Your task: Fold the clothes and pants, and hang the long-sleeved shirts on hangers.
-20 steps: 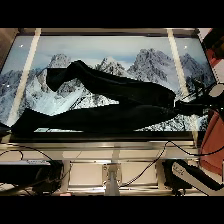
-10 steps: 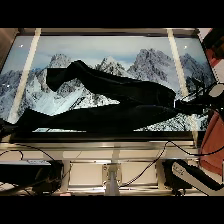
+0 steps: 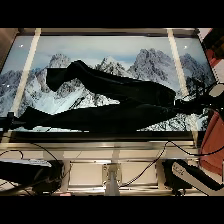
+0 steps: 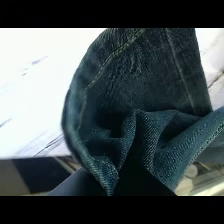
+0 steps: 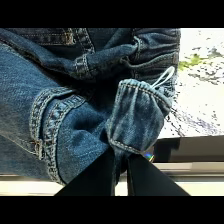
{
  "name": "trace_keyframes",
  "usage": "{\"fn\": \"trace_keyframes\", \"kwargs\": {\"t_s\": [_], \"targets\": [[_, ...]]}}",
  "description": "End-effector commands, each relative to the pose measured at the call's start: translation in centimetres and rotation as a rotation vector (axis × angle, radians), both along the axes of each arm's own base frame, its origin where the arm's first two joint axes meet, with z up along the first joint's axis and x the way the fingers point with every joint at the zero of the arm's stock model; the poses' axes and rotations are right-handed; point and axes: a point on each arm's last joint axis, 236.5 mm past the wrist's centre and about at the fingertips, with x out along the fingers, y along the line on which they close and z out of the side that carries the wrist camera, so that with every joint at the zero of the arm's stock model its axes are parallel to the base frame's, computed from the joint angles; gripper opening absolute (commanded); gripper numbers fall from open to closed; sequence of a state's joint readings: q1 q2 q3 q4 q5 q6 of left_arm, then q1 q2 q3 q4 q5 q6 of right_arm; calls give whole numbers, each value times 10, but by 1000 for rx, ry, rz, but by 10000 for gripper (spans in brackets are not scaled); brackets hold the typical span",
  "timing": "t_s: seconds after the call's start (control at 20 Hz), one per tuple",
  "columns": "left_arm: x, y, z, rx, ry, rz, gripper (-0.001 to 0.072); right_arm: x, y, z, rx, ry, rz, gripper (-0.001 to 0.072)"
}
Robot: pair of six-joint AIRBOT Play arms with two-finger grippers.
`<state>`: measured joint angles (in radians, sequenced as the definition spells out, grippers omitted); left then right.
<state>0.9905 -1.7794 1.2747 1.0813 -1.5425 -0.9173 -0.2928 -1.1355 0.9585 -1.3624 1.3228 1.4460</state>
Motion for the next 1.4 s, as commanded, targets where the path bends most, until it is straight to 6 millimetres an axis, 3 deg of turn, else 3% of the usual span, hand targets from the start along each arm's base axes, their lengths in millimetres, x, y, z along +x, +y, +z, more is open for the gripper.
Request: {"fn": "trace_keyframes", "kwargs": {"t_s": [0.0, 0.15, 0.25, 0.45, 0.6, 0.8, 1.0, 1.05, 1.15, 1.35], "targets": [[17, -22, 8, -80, -30, -5, 28, 2, 2, 1, 7, -7, -2, 43], [26, -36, 48, -173, -108, -8, 27, 1, 5, 2, 23, -3, -2, 44], [36, -28, 73, -109, -186, 20, 28, -6, 6, 1, 23, 23, 7, 43], [58, -17, 149, 24, -392, 110, 26, -31, -1, -2, -10, 123, 60, 44], [52, -8, 188, 182, -375, 236, 25, -34, -2, -2, -12, 133, 78, 44], [-11, 22, 194, 631, -105, 209, 24, -34, -2, -2, -12, 131, 86, 44], [-44, 22, 204, 930, 111, -65, 24, -26, -4, -2, -23, 100, 81, 43], [-45, 22, 204, 968, 149, -119, 24, -25, -4, -2, -23, 95, 80, 44], [-28, 9, 193, 954, 143, -199, 25, -25, -4, -2, -24, 92, 79, 44], [4, -12, 131, 840, 231, -366, 25, -23, -4, -2, -25, 88, 78, 43]]}}
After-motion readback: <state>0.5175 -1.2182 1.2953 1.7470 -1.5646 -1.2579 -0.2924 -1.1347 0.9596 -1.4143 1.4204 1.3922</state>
